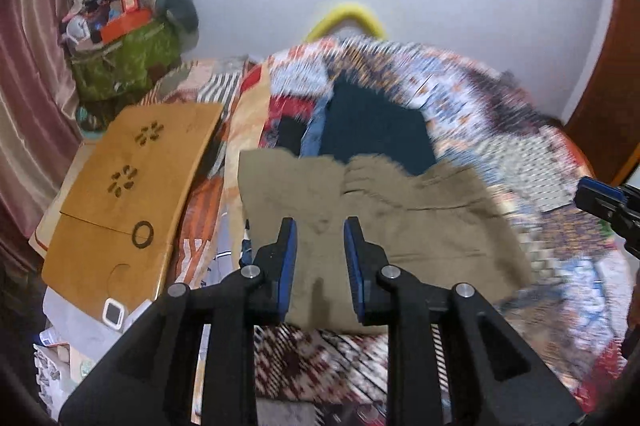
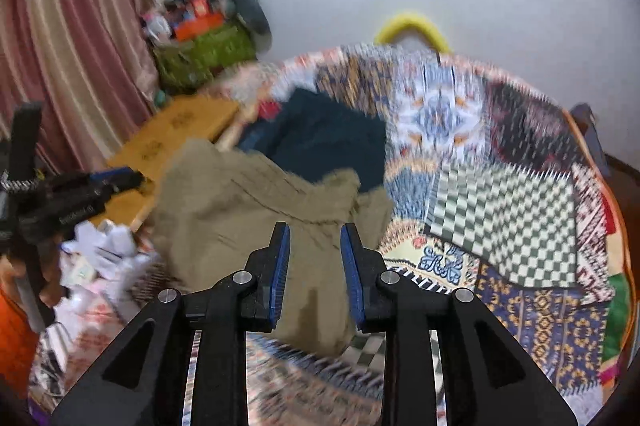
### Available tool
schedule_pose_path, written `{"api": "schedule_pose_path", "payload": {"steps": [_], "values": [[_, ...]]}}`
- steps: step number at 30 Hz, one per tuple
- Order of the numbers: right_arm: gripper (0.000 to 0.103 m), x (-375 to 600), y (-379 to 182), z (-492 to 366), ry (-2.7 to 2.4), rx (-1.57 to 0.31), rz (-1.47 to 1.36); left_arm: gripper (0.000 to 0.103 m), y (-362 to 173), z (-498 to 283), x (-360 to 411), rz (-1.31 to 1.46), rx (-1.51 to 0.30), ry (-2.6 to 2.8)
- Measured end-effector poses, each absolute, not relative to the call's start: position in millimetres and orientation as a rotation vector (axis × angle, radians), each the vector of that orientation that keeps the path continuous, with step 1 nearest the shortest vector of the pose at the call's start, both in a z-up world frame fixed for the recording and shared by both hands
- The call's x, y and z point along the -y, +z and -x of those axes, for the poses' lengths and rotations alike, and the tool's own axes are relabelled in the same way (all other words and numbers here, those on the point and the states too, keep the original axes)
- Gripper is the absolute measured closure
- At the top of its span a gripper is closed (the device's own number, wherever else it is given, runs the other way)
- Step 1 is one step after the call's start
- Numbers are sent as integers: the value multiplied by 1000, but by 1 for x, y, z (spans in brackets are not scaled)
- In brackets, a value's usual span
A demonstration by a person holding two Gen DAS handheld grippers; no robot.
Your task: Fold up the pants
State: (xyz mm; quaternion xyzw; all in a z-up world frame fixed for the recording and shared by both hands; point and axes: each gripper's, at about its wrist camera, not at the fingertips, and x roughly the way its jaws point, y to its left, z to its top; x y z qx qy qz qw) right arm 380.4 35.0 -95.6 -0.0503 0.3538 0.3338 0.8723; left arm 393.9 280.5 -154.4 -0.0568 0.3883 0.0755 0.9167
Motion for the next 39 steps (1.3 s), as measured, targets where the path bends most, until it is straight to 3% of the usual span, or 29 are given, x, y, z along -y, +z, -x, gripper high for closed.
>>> {"api": "schedule_pose_path", "payload": {"steps": [5, 13, 18, 19, 21, 23, 25, 27, 32, 39], "values": [[79, -5, -31, -312, 746, -579, 70, 79, -86, -324, -245, 87, -666, 121], [79, 28, 22, -212, 784, -380, 54, 78, -11, -204, -182, 39, -451, 78], [78, 43, 29, -163, 764, -279, 60, 67, 8, -139, -152, 26, -346, 84], [75, 47, 30, -153, 758, -261, 57, 65, 10, -130, -147, 22, -331, 87], [58, 53, 30, -143, 741, -235, 43, 58, 14, -109, -136, 16, -300, 90], [48, 59, 30, -128, 717, -200, 34, 39, 16, -94, -129, 18, -277, 92], [37, 60, 29, -124, 696, -183, 32, 28, 17, -80, -121, 11, -248, 101], [21, 63, 29, -118, 674, -162, 22, 20, 18, -69, -113, 1, -227, 110], [1, 69, 28, -115, 643, -150, -35, 2, 17, -54, -106, 12, -201, 127], [0, 77, 28, -107, 615, -139, -64, 0, 18, -46, -105, 33, -184, 122]]}}
